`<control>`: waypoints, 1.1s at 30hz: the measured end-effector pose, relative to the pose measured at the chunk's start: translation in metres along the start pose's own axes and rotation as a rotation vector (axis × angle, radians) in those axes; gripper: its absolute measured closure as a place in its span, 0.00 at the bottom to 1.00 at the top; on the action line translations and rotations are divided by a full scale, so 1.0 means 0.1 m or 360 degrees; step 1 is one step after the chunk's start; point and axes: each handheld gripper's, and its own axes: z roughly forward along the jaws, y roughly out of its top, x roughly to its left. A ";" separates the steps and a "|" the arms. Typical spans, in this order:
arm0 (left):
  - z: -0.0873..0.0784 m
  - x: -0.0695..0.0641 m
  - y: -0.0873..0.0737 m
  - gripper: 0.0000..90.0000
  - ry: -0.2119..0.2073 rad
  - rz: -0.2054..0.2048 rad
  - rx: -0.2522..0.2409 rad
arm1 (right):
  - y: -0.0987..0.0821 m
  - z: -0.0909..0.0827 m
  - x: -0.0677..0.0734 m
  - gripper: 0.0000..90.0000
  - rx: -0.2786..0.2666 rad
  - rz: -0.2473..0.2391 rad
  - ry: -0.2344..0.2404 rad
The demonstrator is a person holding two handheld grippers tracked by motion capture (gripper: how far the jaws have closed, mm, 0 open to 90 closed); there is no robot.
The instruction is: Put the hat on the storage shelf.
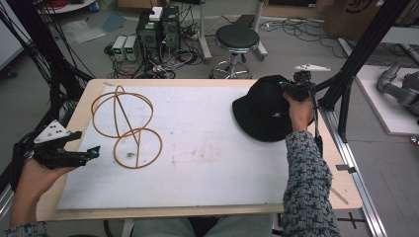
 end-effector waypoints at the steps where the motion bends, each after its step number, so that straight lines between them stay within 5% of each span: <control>1: 0.00 0.00 0.00 0.19 0.0001 -0.0003 -0.0002 | 0.00 0.00 0.00 0.96 0.0000 0.0000 0.0000; 8: 0.01 -0.01 0.01 0.19 -0.0006 0.0005 0.0003 | 0.13 -0.22 -0.05 0.96 -0.0147 0.0095 0.0105; 25: -0.02 0.01 0.00 0.19 -0.0005 0.0008 0.0007 | 0.74 -0.52 0.36 0.96 -0.0308 -0.0123 0.0327; 33: -0.03 0.00 0.00 0.19 -0.0012 0.0016 0.0001 | 1.08 -0.61 0.61 0.96 -0.0410 -0.0145 0.0534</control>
